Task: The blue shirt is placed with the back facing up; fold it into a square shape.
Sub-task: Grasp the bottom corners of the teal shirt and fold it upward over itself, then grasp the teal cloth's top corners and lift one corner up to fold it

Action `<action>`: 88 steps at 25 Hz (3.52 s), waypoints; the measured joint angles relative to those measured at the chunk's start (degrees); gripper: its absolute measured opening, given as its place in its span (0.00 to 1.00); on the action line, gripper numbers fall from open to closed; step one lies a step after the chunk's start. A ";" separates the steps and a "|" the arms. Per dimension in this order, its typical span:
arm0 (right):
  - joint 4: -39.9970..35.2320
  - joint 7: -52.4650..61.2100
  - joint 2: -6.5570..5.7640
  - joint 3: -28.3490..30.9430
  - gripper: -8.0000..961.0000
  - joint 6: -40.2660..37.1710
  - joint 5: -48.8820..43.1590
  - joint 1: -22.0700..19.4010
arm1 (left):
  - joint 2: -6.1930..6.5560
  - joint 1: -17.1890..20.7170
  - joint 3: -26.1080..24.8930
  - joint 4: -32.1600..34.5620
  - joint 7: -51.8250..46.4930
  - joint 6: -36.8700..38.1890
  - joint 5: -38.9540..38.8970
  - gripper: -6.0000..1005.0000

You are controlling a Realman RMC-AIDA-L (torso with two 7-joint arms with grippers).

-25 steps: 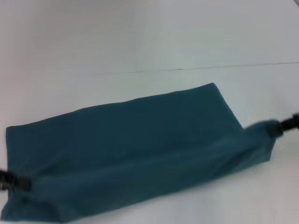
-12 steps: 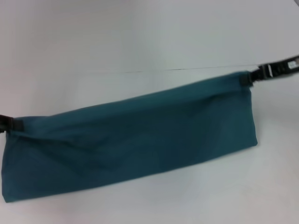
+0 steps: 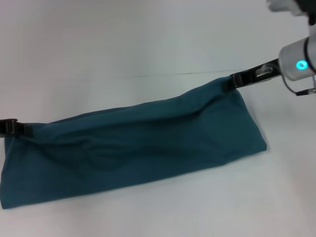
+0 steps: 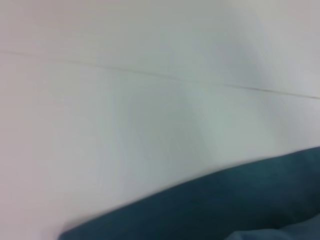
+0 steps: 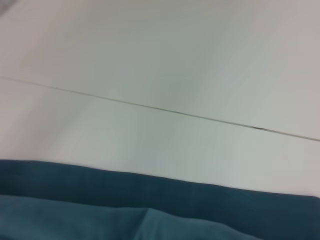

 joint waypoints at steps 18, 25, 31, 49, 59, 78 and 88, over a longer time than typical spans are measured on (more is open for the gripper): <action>5.42 3.01 4.56 -2.22 0.10 15.93 -6.15 0.47 | -3.24 1.40 3.31 -2.35 0.22 -14.79 0.39 0.17; 6.59 2.92 5.01 -2.29 0.10 19.05 -6.10 0.69 | -4.09 1.29 3.49 -2.36 0.25 -17.78 0.21 0.17; 8.48 3.02 5.10 -1.94 0.11 22.76 -3.73 0.48 | -4.47 1.08 3.52 -2.52 -0.25 -20.79 -0.22 0.18; 9.42 2.57 5.10 -3.73 0.59 23.14 -3.18 0.79 | -1.41 1.12 3.77 -1.38 -5.54 -15.95 0.08 0.71; 5.63 2.50 4.69 -7.15 0.97 19.75 -5.32 -0.10 | 0.82 5.74 3.34 10.21 -17.86 8.81 2.05 0.89; 1.63 1.65 4.74 -7.87 0.97 18.99 -8.25 -0.91 | -0.25 6.27 2.56 5.38 -28.30 6.58 9.23 0.90; 1.58 1.75 4.89 -9.48 0.97 18.90 -8.29 -0.90 | 0.11 5.77 -0.21 1.48 -29.25 3.95 7.98 0.87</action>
